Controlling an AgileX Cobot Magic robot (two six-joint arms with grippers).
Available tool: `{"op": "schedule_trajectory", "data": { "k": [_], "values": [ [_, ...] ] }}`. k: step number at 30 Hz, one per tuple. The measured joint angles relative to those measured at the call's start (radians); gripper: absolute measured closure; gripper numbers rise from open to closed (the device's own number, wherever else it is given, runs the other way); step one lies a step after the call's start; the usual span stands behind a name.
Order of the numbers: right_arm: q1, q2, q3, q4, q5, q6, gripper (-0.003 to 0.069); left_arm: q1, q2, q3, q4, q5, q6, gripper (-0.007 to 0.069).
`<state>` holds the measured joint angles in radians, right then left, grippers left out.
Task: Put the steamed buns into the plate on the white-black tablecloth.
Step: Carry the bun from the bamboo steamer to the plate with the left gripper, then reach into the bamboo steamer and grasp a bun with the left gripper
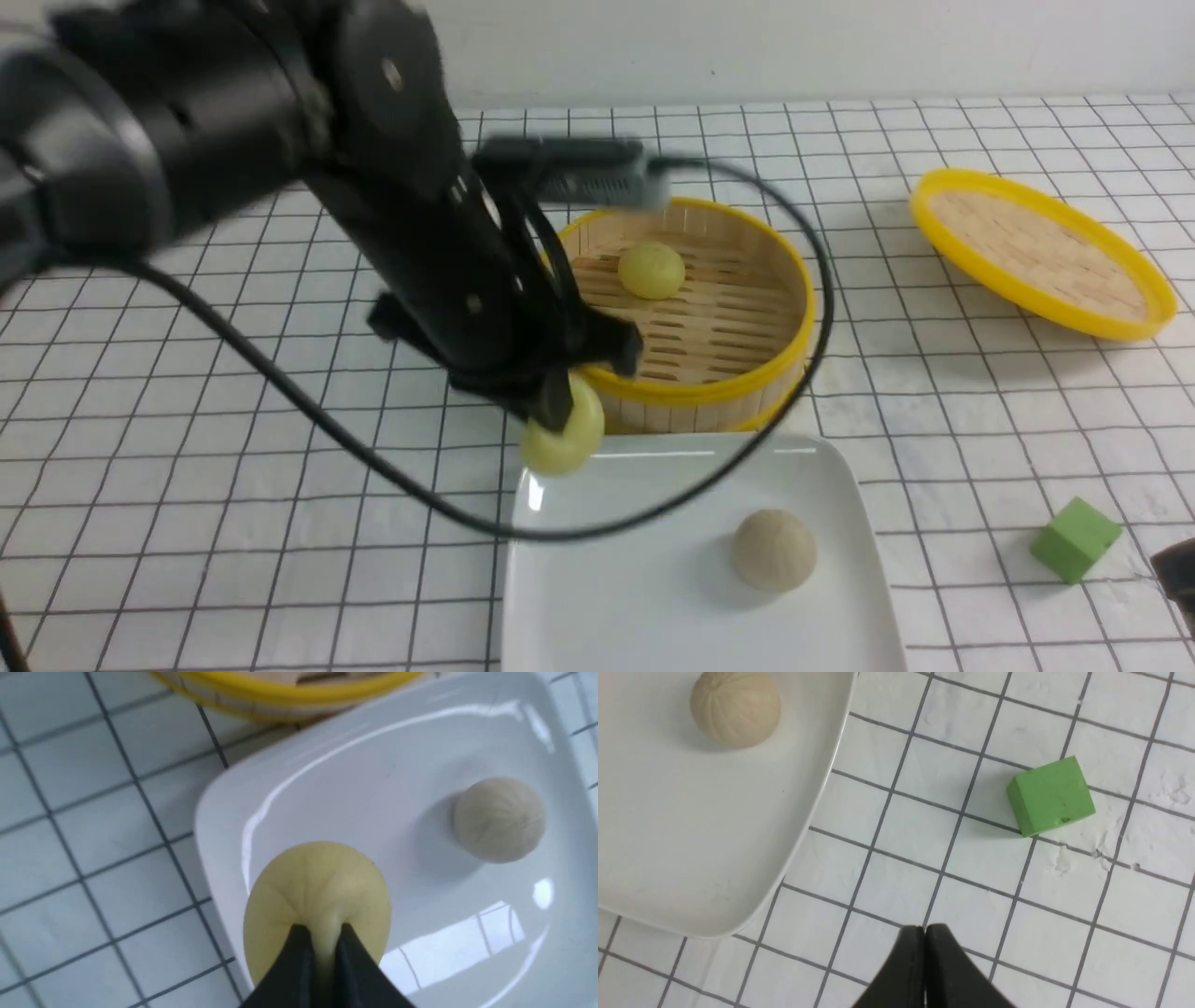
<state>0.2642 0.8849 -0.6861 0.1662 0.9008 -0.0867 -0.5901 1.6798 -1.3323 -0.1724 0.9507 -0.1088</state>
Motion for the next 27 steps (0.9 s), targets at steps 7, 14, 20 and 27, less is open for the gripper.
{"op": "schedule_trajectory", "data": {
  "k": [7,14,20,27],
  "values": [
    [0.000,0.000,0.001,0.015,0.000,0.000,0.0634,-0.075,0.116,0.093,-0.006,-0.221,-0.043,0.0382],
    [0.000,0.000,0.001,0.019,0.000,0.000,0.0627,-0.074,0.130,-0.005,0.023,-0.162,-0.074,0.0151],
    [0.000,0.000,0.001,0.020,0.000,0.000,0.0626,-0.074,0.182,-0.316,0.158,-0.019,-0.232,0.0330],
    [0.000,0.000,0.001,0.020,-0.001,0.000,0.0626,-0.052,0.409,-0.719,0.270,0.087,-0.327,0.0612]
  ]
}}
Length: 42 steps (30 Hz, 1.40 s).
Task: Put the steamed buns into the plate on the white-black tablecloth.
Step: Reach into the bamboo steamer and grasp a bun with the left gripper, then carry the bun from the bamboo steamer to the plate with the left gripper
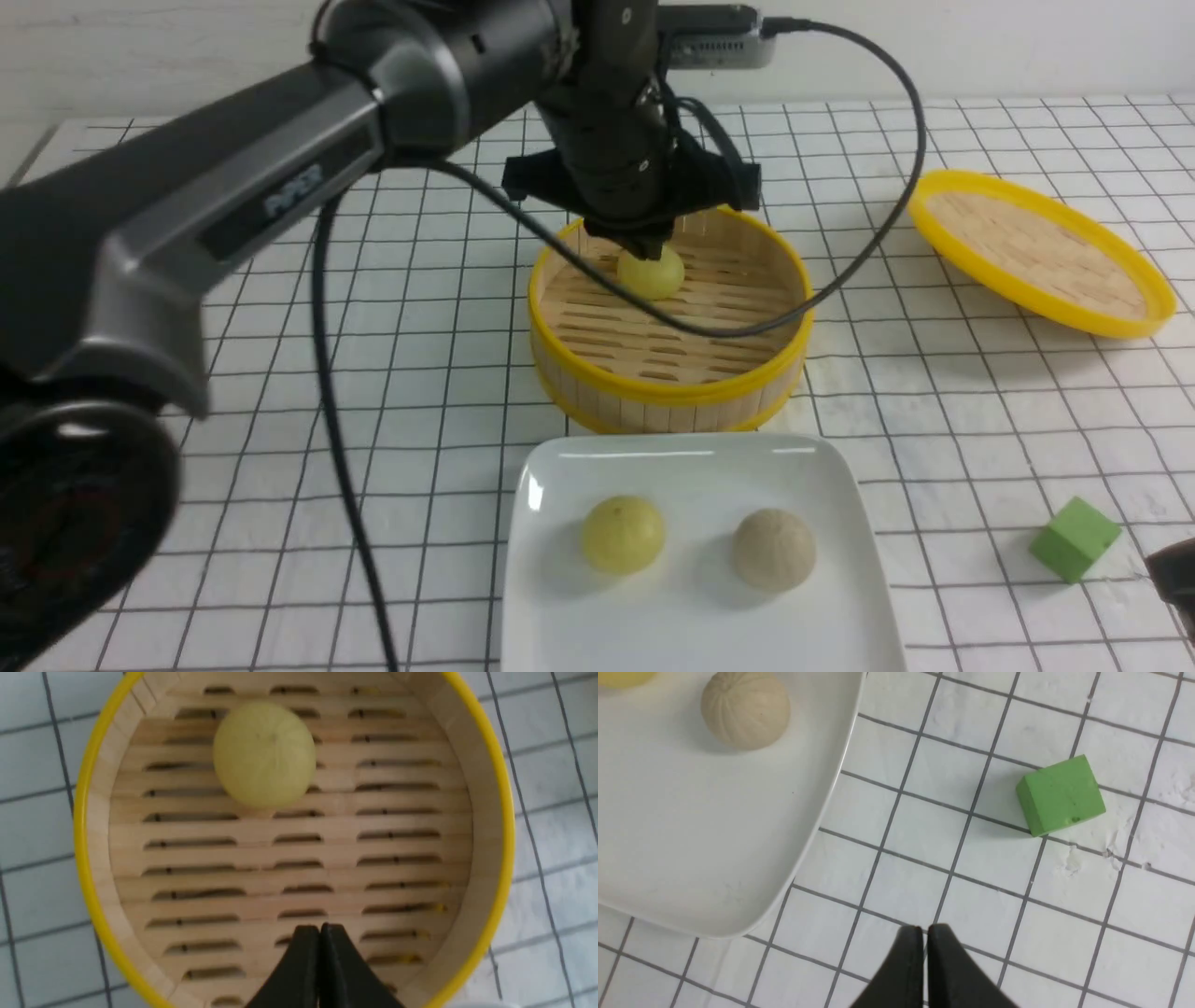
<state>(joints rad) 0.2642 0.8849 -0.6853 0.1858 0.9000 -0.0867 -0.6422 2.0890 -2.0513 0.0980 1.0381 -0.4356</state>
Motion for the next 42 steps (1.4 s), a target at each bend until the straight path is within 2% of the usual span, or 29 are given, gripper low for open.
{"op": "schedule_trajectory", "data": {
  "k": [3,5,6,8,10,12,16,18,21,23,24,26,31,32,33,34,38,41,42],
  "values": [
    [0.000,0.000,0.000,0.000,0.000,0.000,0.0625,0.008,0.075,-0.114,0.005,0.024,-0.006,0.0589],
    [0.000,0.000,0.000,0.000,-0.001,0.000,0.0622,0.020,0.167,-0.244,0.010,0.043,-0.011,0.0492],
    [0.000,0.000,0.000,0.000,-0.001,0.000,0.0622,0.021,0.176,-0.257,0.011,0.043,-0.011,0.0475],
    [0.000,0.000,0.000,0.000,-0.001,0.000,0.0618,0.028,0.230,-0.307,0.025,0.033,-0.019,0.0360],
    [0.000,0.000,0.000,0.006,-0.001,0.000,0.0616,0.030,0.254,-0.315,0.040,0.020,-0.024,0.0303],
    [0.000,0.000,0.000,0.012,-0.002,0.000,0.0613,0.035,0.301,-0.319,0.084,-0.014,-0.027,0.0209],
    [0.000,0.000,0.000,0.020,-0.002,0.000,0.0609,0.039,0.351,-0.319,0.146,-0.042,-0.028,0.0148],
    [0.000,0.000,0.000,0.024,-0.002,0.000,0.0604,0.040,0.380,-0.319,0.175,-0.049,-0.028,0.0158],
    [0.000,0.000,0.000,0.025,-0.002,0.000,0.0600,0.040,0.406,-0.324,0.176,-0.049,-0.054,0.0258],
    [0.000,0.000,0.000,0.025,-0.002,0.000,0.0598,0.039,0.411,-0.326,0.172,-0.034,-0.074,0.0380],
    [0.000,0.000,0.000,0.025,-0.002,0.000,0.0596,0.039,0.408,-0.333,0.168,-0.006,-0.075,0.0488],
    [0.000,0.000,0.000,0.029,0.000,0.000,0.0593,0.039,0.393,-0.350,0.149,0.044,-0.062,0.0576],
    [0.000,0.000,0.000,0.034,0.005,-0.001,0.0585,0.040,0.301,-0.436,0.065,0.191,0.048,0.0600],
    [0.000,0.000,0.000,0.036,0.005,-0.001,0.0583,0.040,0.267,-0.465,0.038,0.199,0.099,0.0600],
    [0.000,0.000,0.000,0.036,0.006,-0.001,0.0583,0.040,0.259,-0.468,0.038,0.199,0.099,0.0600],
    [0.000,0.000,0.000,0.040,0.008,-0.001,0.0580,0.040,0.178,-0.489,0.000,0.199,0.178,0.0600],
    [0.000,0.000,0.000,0.041,0.013,-0.001,0.0578,0.040,0.034,-0.486,-0.058,0.199,0.242,0.0600],
    [0.000,0.000,0.000,0.041,0.013,-0.001,0.0575,0.040,-0.118,-0.353,-0.112,0.199,0.261,0.0600],
    [0.000,0.000,0.000,0.041,0.013,-0.001,0.0573,0.040,-0.193,-0.242,-0.128,0.199,0.267,0.0600]
  ]
}}
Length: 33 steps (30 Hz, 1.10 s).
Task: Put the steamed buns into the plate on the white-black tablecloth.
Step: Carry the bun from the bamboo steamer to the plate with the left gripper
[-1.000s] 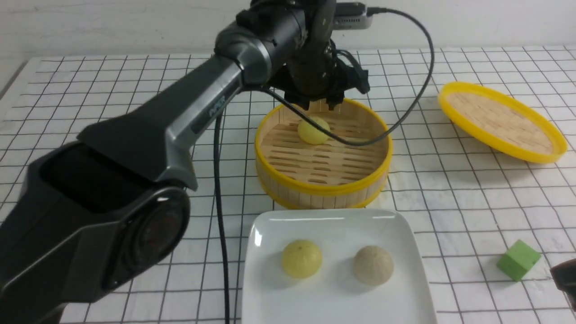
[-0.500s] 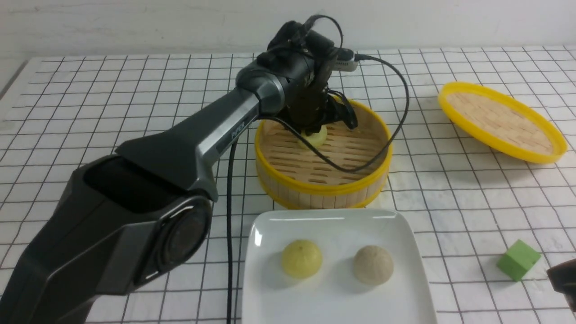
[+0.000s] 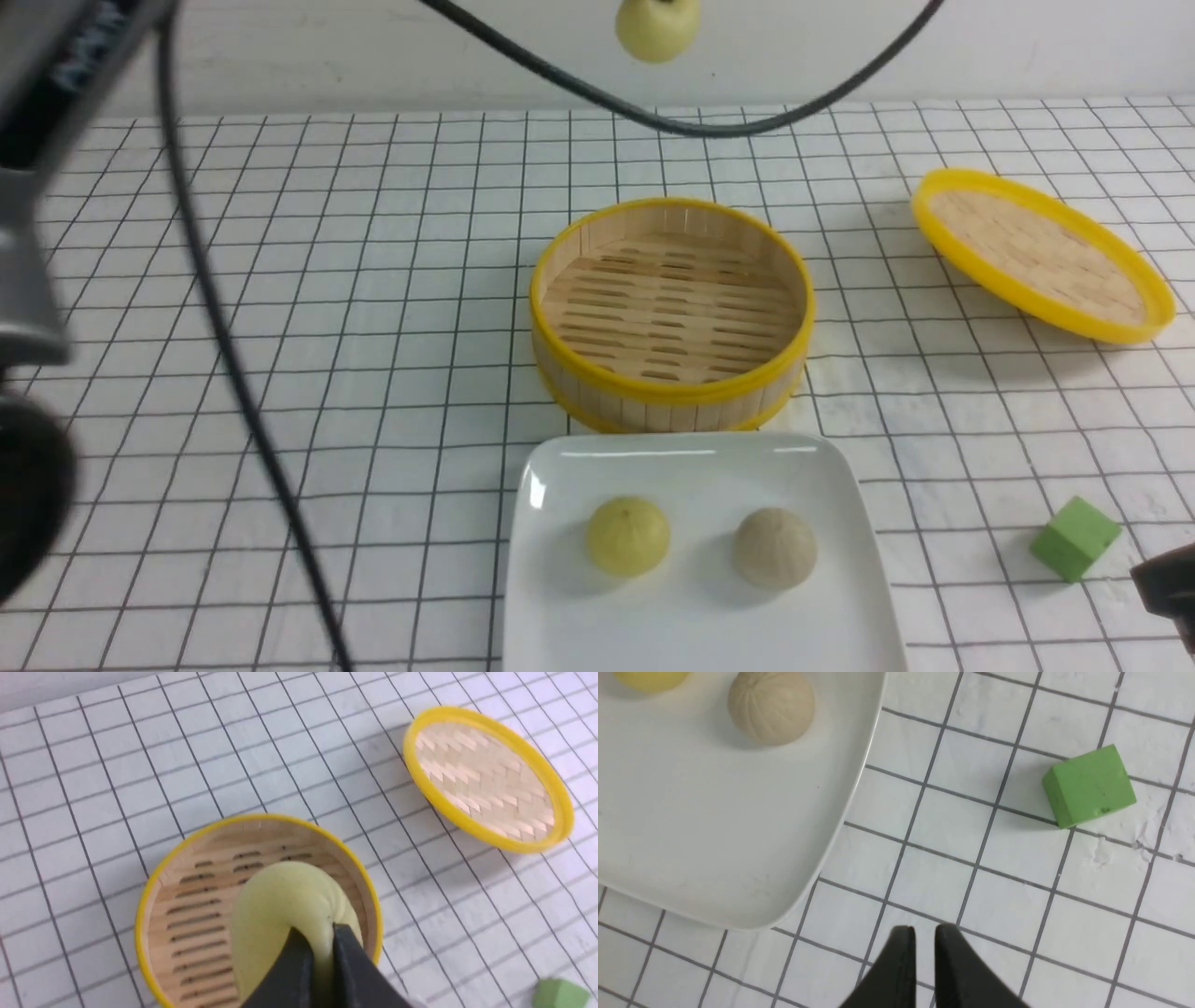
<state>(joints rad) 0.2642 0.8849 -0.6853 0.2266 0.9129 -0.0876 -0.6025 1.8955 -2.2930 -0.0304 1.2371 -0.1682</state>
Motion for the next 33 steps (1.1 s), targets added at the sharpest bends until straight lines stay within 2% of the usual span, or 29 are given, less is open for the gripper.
{"op": "schedule_trajectory", "data": {
  "k": [2,8,9,13,16,19,26,30,33],
  "values": [
    [0.000,0.000,0.000,0.000,0.000,0.000,0.0571,0.000,-0.074,0.136,-0.017,0.000,0.004,0.0600],
    [0.000,0.000,0.000,0.000,0.000,0.000,0.0562,-0.003,-0.317,0.885,-0.143,-0.013,0.038,0.0600],
    [0.000,0.000,0.000,0.000,0.000,0.000,0.0562,-0.004,-0.331,0.948,-0.163,-0.028,0.050,0.0600],
    [0.000,0.000,0.000,0.003,-0.002,0.000,0.0559,-0.040,-0.359,1.236,-0.257,-0.207,0.116,0.0600],
    [0.000,0.000,0.000,0.004,-0.007,0.000,0.0557,-0.087,-0.357,1.349,-0.332,-0.380,0.176,0.0600],
    [0.000,0.000,0.000,0.004,-0.011,0.000,0.0552,-0.121,-0.356,1.371,-0.364,-0.497,0.214,0.0599],
    [0.000,0.000,0.000,0.000,-0.006,0.000,0.0545,-0.127,-0.339,1.371,-0.370,-0.588,0.225,0.0586],
    [0.000,-0.015,0.000,0.000,0.025,0.000,0.0545,-0.127,-0.300,1.371,-0.369,-0.589,0.226,0.0531],
    [0.000,-0.077,0.000,-0.002,0.087,0.000,0.0555,-0.127,-0.291,1.369,-0.369,-0.581,0.222,0.0419]
  ]
}}
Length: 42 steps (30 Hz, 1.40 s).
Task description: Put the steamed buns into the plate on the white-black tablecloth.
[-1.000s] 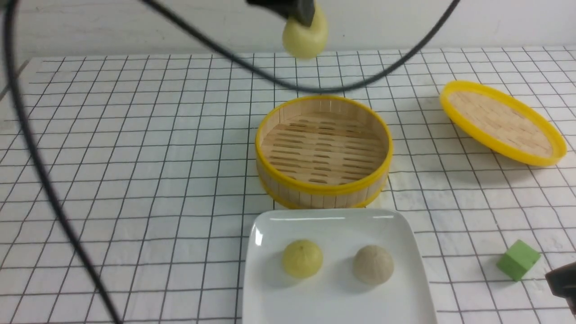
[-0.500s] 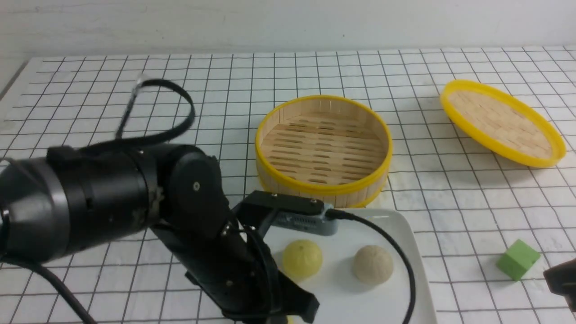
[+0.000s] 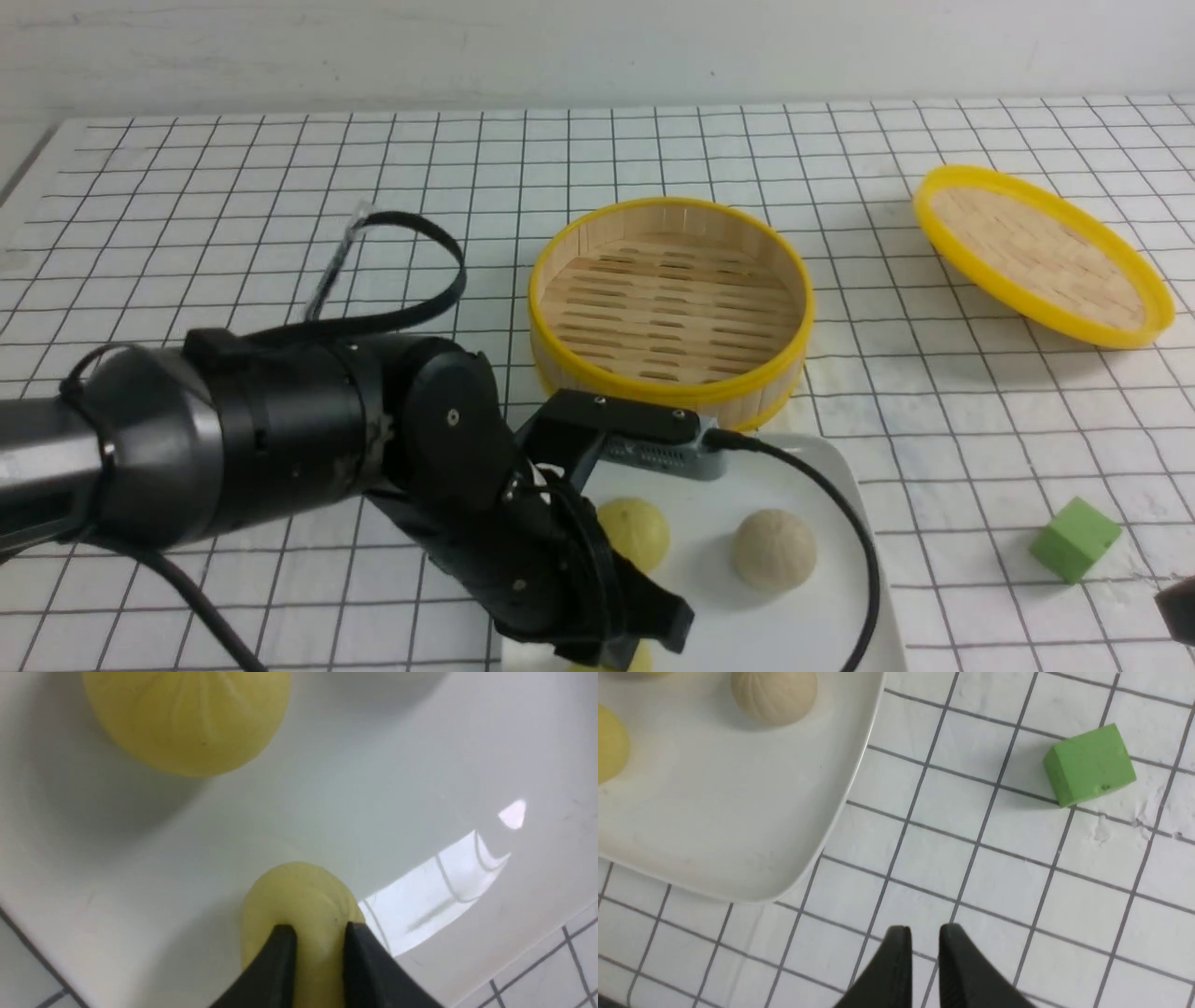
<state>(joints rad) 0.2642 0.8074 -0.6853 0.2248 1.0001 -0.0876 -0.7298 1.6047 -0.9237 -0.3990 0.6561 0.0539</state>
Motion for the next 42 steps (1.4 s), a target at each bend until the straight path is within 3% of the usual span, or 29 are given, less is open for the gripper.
{"op": "schedule_trajectory", "data": {
  "k": [5,9,14,16,19,23,27,42],
  "values": [
    [0.000,-0.178,0.000,-0.030,0.132,0.000,0.0636,0.000,-0.024,-0.060,0.046,0.066,-0.028,0.0219],
    [0.000,-0.351,0.000,-0.064,0.195,0.036,0.0666,0.000,-0.028,-0.127,0.125,0.132,-0.077,0.0132],
    [0.000,-0.571,0.000,-0.132,0.186,0.157,0.0667,0.000,-0.028,-0.189,0.202,0.212,-0.147,0.0124],
    [0.000,-0.657,0.012,-0.164,0.132,0.212,0.0667,0.000,-0.028,-0.217,0.237,0.240,-0.172,0.0148],
    [-0.001,-0.786,0.104,-0.183,-0.077,0.252,0.0667,0.000,-0.028,-0.246,0.282,0.265,-0.196,0.0242],
    [-0.001,-0.823,0.256,-0.181,-0.309,0.254,0.0666,0.000,-0.028,-0.254,0.299,0.281,-0.202,0.0455],
    [-0.001,-0.823,0.328,-0.167,-0.404,0.258,0.0664,0.000,-0.028,-0.254,0.310,0.312,-0.202,0.0603],
    [-0.001,-0.823,0.349,-0.167,-0.405,0.258,0.0653,0.000,-0.028,-0.254,0.328,0.328,-0.202,0.0622]
  ]
}}
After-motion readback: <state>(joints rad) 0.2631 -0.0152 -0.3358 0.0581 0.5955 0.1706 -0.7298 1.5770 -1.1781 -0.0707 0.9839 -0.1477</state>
